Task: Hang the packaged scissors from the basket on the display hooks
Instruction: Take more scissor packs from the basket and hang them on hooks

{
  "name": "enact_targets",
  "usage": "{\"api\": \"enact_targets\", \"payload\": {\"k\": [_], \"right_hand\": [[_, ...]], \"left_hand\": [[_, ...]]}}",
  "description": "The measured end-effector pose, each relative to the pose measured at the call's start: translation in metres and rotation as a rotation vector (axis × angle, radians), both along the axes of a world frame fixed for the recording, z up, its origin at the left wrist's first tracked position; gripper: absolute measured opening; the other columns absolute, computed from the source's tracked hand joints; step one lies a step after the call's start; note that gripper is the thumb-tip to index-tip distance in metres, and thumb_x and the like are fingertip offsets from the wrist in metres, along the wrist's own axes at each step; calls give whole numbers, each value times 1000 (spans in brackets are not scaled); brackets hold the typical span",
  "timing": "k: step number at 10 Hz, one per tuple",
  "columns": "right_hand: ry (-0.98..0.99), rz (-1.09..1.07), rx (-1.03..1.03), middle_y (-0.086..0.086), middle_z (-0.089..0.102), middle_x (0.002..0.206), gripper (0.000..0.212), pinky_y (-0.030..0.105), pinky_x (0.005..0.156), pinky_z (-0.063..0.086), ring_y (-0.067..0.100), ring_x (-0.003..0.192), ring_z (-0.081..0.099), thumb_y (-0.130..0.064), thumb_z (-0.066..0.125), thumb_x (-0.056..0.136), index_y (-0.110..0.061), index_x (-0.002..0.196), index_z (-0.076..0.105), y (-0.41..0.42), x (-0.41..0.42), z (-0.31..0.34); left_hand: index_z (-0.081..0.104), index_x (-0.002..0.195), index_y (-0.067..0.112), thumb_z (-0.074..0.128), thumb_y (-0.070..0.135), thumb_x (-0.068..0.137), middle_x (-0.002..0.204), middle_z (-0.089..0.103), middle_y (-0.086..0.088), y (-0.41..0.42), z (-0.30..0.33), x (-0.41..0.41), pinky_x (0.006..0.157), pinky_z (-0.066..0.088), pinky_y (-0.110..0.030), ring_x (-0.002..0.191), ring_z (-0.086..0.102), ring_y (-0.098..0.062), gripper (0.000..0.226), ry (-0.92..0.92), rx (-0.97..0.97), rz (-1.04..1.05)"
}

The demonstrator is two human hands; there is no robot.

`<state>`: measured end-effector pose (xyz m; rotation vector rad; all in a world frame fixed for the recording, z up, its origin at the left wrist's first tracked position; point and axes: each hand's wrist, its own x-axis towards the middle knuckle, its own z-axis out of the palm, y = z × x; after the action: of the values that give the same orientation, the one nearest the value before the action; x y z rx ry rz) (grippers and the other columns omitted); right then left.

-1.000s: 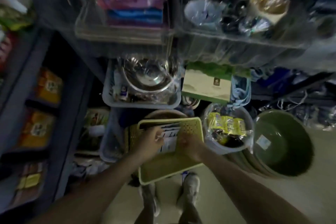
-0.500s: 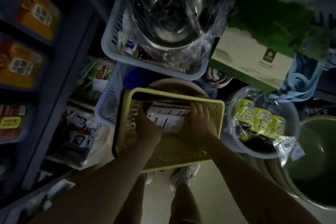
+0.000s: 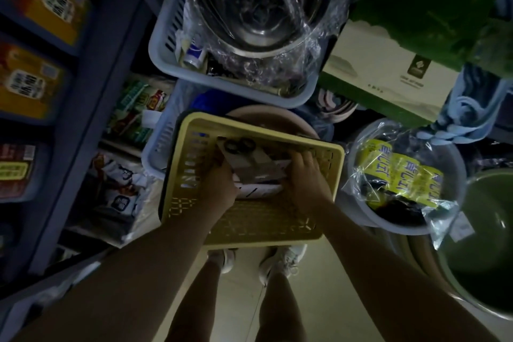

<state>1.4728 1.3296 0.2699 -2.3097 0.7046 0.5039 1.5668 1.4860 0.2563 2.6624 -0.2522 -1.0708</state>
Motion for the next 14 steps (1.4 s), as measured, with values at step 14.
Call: {"api": "enact_targets", "payload": {"k": [14], "right_hand": [[-673,212,-429,9,23,150,68,45,110,31,32,138,26,3,61,80,-28,135,34,10,-26,123]], "left_hand": [[54,123,19,62,4,81,102,71,0,7,200,8,75,54,-31,92,67,-18,45,797,-611,358]]}}
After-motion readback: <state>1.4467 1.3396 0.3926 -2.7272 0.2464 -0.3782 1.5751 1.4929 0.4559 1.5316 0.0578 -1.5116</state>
